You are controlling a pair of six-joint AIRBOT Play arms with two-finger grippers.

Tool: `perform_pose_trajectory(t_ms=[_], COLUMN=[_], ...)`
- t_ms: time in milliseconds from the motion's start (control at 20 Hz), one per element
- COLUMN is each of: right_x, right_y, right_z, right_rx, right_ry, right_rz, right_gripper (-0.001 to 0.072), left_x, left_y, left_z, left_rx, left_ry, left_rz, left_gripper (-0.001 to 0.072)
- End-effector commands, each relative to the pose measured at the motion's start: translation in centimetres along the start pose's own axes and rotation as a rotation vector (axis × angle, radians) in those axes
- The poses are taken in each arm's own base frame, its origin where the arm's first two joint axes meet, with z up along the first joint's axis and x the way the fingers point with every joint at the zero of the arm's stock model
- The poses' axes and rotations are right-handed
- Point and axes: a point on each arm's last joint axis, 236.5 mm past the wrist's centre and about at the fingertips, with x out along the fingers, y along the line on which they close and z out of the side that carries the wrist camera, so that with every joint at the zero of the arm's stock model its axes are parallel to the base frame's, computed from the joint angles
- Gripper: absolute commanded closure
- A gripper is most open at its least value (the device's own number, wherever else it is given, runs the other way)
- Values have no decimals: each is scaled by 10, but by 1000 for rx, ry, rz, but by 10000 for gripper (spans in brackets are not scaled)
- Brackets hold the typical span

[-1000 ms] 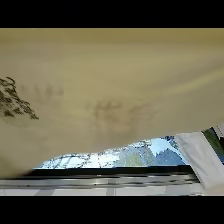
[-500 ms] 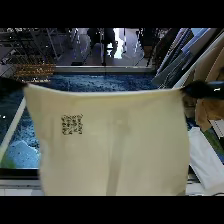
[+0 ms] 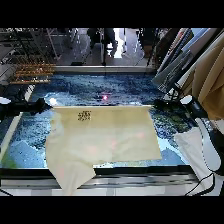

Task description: Fold the clothes and pants, and hang the long-sleeved shirts on hangers.

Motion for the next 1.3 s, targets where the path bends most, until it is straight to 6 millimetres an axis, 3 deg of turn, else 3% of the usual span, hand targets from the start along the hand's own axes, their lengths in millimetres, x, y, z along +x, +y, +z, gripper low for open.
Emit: perform_pose_trajectory(t_ms=[0, 100, 200, 300, 450, 600, 650, 700, 750, 900, 950, 1000, 1250], right_x=[6, -1, -11, -17, -15, -13, -13, -16, -21, -46, -53, -60, -91], right_y=[3, 2, -5, -9, -18, -21, -20, -22, -27, -46, -52, -58, -68], right_z=[-20, -53, -92, -118, -142, -149, -149, -152, -156, -170, -174, -180, -225], right_rx=[-17, -39, -40, -31, 12, 18, 19, 15, 12, 36, 59, 70, 108], right_ry=[111, 255, 421, 521, 583, 594, 595, 610, 634, 713, 719, 713, 710], right_rz=[12, 10, -9, -13, -35, -37, -36, -43, -56, -80, -80, -78, 22], right_gripper=[693, 693, 693, 693, 693, 688, 580, 335, 239, 246, 246, 246, 245], left_x=[0, -6, -14, -20, -17, -20, -22, -27, -33, -62, -68, -72, -84], left_y=[-7, -4, 30, 63, 65, 62, 60, 60, 58, 55, 55, 55, 40], left_z=[-18, -48, -75, -90, -112, -119, -122, -127, -134, -157, -163, -172, -261], left_rx=[18, 27, 47, 5, -25, -30, -34, -42, -59, -180, -199, -215, -218], left_ry=[107, 237, 359, 427, 520, 555, 572, 597, 631, 720, 704, 682, 627], left_rz=[-26, -27, 103, 233, 208, 197, 192, 187, 178, 171, 175, 182, 204], left_gripper=[701, 700, 700, 700, 700, 683, 589, 380, 243, 259, 339, 365, 364])
